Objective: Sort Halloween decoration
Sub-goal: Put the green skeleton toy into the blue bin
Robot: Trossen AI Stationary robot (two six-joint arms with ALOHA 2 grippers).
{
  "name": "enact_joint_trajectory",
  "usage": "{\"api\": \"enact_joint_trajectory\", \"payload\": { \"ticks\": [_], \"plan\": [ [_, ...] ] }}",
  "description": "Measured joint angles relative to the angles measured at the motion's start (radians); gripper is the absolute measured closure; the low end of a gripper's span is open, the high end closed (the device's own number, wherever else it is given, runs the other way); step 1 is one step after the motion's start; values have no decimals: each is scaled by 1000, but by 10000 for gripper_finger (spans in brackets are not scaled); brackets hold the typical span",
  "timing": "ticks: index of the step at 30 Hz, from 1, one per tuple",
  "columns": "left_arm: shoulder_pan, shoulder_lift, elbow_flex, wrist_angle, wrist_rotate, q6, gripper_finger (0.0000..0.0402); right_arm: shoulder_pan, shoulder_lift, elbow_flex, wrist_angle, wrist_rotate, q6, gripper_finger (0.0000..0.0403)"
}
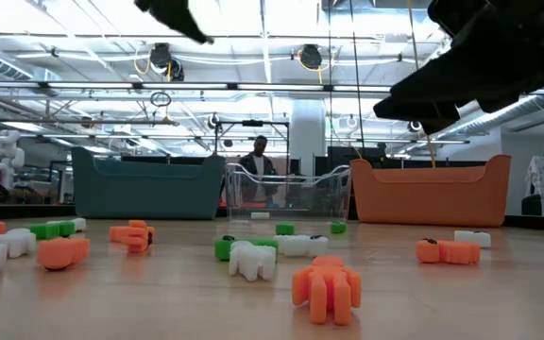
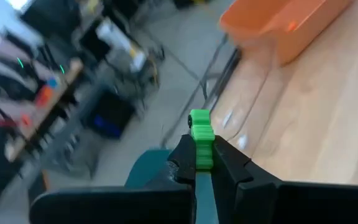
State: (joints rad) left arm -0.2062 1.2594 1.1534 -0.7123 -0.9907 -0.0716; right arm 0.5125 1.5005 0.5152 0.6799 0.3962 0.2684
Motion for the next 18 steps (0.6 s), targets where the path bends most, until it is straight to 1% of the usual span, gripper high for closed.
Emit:
{"api": "enact_joint_trajectory", "payload": {
  "ticks": [4, 6, 9, 13, 18],
  "plan": [
    [220, -84, 0, -86, 169, 0, 386, 0, 0, 0, -3, 0, -25, 264],
    [330, -95, 0, -123, 218, 0, 386, 0, 0, 0, -2, 0, -49, 264],
    [482, -94, 0, -136, 326, 20, 386, 0, 0, 0, -1, 0, -91, 264],
    [657, -55, -1, -134, 508, 102, 386, -8, 0, 0, -1, 1, -146, 264],
    [823, 35, -2, -137, 674, 169, 386, -44, 0, 0, 3, 2, -179, 264]
  ]
}}
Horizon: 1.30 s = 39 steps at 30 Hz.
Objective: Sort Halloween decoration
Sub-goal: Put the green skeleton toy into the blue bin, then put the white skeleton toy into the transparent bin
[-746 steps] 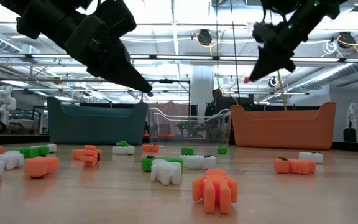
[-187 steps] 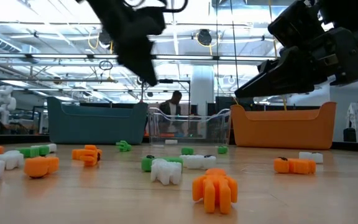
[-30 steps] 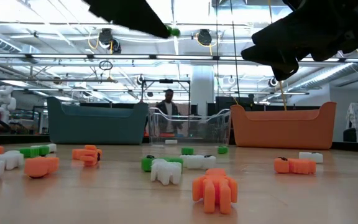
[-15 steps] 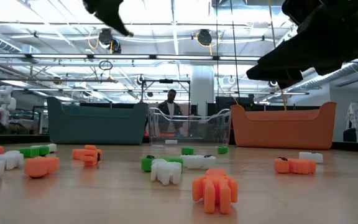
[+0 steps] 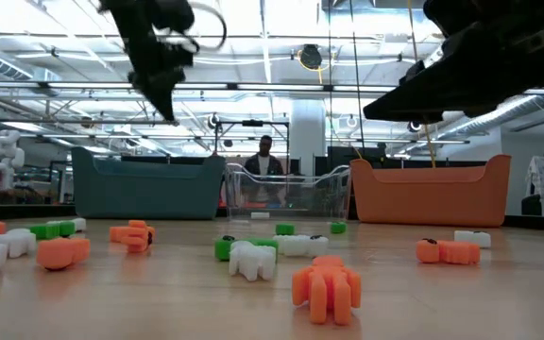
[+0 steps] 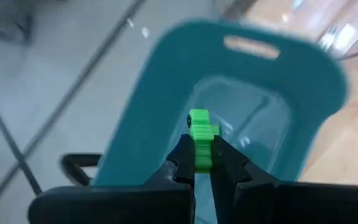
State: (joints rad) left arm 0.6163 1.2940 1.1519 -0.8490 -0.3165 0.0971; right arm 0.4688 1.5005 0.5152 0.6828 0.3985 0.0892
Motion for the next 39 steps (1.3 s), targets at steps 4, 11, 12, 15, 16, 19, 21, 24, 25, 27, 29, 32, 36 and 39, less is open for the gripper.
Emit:
{"api": "enact_joint_trajectory", "payload": {
  "ticks": [4, 11, 12, 15, 16, 19, 21, 24, 25, 27, 29, 32, 36, 39],
  "plan": [
    [68, 90, 0, 1, 83, 18, 386, -33, 0, 0, 1, -1, -3, 264],
    [110, 243, 0, 2, 80, 17, 375, -63, 0, 0, -7, -2, 1, 264],
    [113, 263, 0, 2, 80, 16, 371, -65, 0, 0, -7, -2, 0, 264],
    [117, 311, 0, 2, 80, -7, 355, -73, 0, 0, -12, -2, 0, 264],
    [117, 323, 0, 2, 80, -15, 349, -75, 0, 0, -16, -2, 0, 264],
    [117, 345, 0, 3, 80, -35, 331, -76, 0, 0, -23, -3, 2, 264],
    [117, 347, 0, 2, 80, -38, 322, -76, 0, 0, -27, -3, 3, 264],
    [111, 345, 0, 1, 80, -40, 317, -76, 0, 0, -31, -3, 3, 264],
    [108, 343, 0, 0, 80, -45, 316, -76, 0, 0, -31, -3, 3, 264],
    [103, 336, 0, 0, 80, -59, 316, -76, 0, 0, -31, -3, 13, 264],
    [96, 326, 0, -9, 81, -67, 316, -76, 0, 0, -31, -3, 26, 264],
    [70, 285, 0, -48, 80, -84, 315, -76, 0, 0, -30, -3, 47, 264],
    [27, 184, 0, -51, 80, -92, 315, -76, 0, 0, -31, -3, 74, 264],
    [-21, 94, 0, -59, 80, -119, 315, -76, 0, 0, -30, -3, 82, 264]
  ]
}}
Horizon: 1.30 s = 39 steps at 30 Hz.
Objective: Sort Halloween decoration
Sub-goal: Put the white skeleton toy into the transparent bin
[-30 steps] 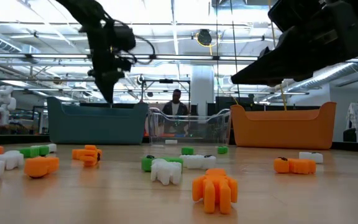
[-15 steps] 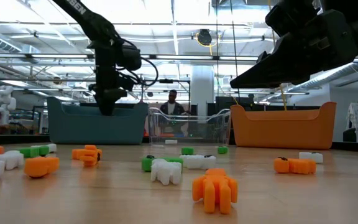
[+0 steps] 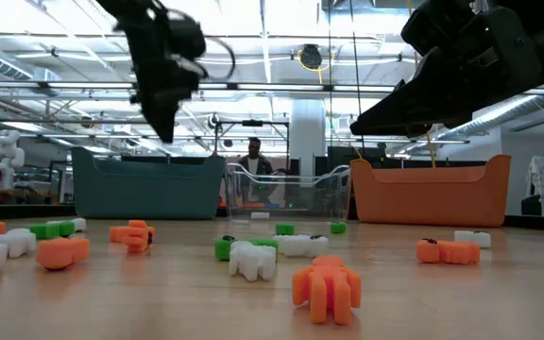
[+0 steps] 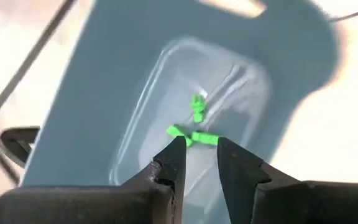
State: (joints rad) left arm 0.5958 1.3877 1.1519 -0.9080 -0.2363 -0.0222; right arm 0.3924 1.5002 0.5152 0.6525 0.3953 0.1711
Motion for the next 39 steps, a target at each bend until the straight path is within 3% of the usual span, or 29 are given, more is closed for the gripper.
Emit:
{"api": "enact_joint_trajectory", "payload": {
  "ticks": [4, 10, 17, 25, 32, 39],
  "plan": [
    [-90, -117, -25, -2, 0, -49, 315, 0, 0, 0, 1, 7, 0, 264],
    [-272, -315, -213, 109, -4, -162, 315, 0, 0, 0, 0, 51, 29, 264],
    [-535, -463, -451, 439, -76, -259, 315, -8, 0, 0, 0, 49, 26, 264],
    [-741, -432, -626, 769, -167, -230, 315, -64, 0, 1, -91, 46, 47, 264],
    [-841, -328, -682, 975, -247, -234, 315, -152, 0, 1, -201, 45, 2, 264],
    [-874, -197, -682, 1099, -292, -239, 315, -168, -14, 1, -296, -134, -22, 264]
  ]
}}
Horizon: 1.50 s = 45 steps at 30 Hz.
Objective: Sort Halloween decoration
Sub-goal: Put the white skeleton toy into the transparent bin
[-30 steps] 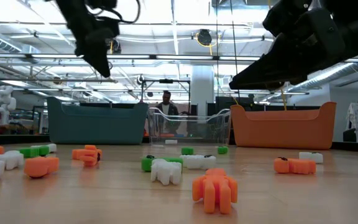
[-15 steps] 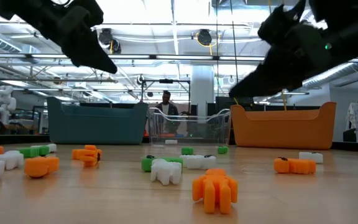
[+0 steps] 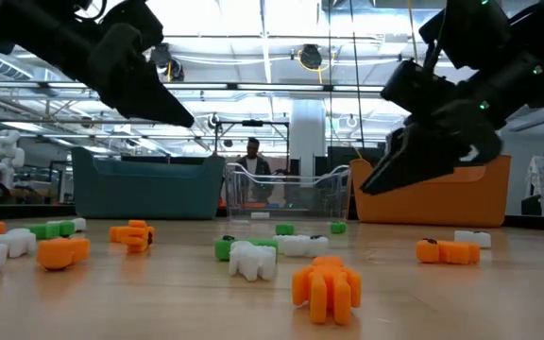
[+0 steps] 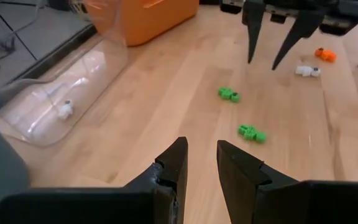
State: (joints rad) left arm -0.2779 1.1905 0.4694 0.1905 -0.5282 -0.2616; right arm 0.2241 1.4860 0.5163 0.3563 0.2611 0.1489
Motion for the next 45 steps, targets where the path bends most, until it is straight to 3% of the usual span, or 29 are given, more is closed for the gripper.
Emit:
{"api": "enact_joint_trajectory", "payload": {
  "ticks": [8, 19, 25, 28, 33, 45],
  "plan": [
    [-6, 98, 0, 127, -1, 13, 315, 95, -51, 83, -316, -55, 125, 264],
    [-6, 128, 1, 146, -1, 5, 315, 185, -56, 211, -635, -116, 292, 263],
    [-6, 128, 0, 159, -1, 5, 315, 218, -39, 237, -663, -104, 356, 253],
    [-6, 128, 1, 160, -1, 11, 315, 236, -1, 237, -652, -51, 332, 238],
    [-6, 128, 1, 161, -1, 32, 315, 244, 49, 237, -636, -55, 306, 214],
    [-6, 128, 1, 161, -1, 23, 315, 232, 40, 243, -659, -131, 78, 204]
  ]
}}
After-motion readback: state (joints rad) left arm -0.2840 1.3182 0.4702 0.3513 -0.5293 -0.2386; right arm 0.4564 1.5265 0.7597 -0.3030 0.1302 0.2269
